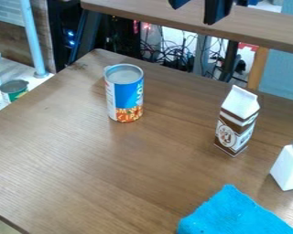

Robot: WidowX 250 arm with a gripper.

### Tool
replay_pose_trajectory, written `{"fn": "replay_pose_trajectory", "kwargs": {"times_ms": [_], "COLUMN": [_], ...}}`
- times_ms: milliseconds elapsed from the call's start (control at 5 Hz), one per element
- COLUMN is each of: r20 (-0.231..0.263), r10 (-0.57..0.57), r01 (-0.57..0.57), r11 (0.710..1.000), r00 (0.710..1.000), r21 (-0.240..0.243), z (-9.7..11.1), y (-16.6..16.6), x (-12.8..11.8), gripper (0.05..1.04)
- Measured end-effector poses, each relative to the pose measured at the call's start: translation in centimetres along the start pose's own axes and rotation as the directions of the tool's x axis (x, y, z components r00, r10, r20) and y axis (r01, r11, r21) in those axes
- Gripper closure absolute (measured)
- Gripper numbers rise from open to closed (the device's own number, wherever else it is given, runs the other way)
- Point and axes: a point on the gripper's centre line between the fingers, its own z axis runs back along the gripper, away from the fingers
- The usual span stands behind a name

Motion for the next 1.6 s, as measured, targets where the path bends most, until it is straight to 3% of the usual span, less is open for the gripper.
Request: {"fn": "replay_pose_trajectory", "kwargs": {"times_ms": [200,400,600,800,1000,1200,1400,1600], "r20": [-0.036,-0.038,-0.019,0.035,0.058,0.098,0.169,0.174], "r10": [0.000,0.059,0.129,0.201,0.306,0.304,0.306,0.295], "r01": [0.000,-0.061,-0.130,-0.201,-0.310,-0.315,-0.335,-0.326], "r11": [1.000,0.996,0.991,0.980,0.947,0.940,0.925,0.926], "r00": [0.999,0.998,0.991,0.979,0.950,0.948,0.937,0.939], "r21": [-0.008,-0.060,-0.037,0.000,0.081,0.134,0.180,0.190], "z": [-1.2,-2.9,-3.1,-4.0,-8.2,-10.2,-10.9,-11.1], "y": [-0.1,1.9,4.7,7.4,7.4,7.8,8.9,9.9], "x": [-0.3,-1.3,-1.8,-1.9,1.6,4.1,4.8,4.5], "gripper": [0.079,0.079,0.079,0.079,0.079,0.079,0.079,0.079]}}
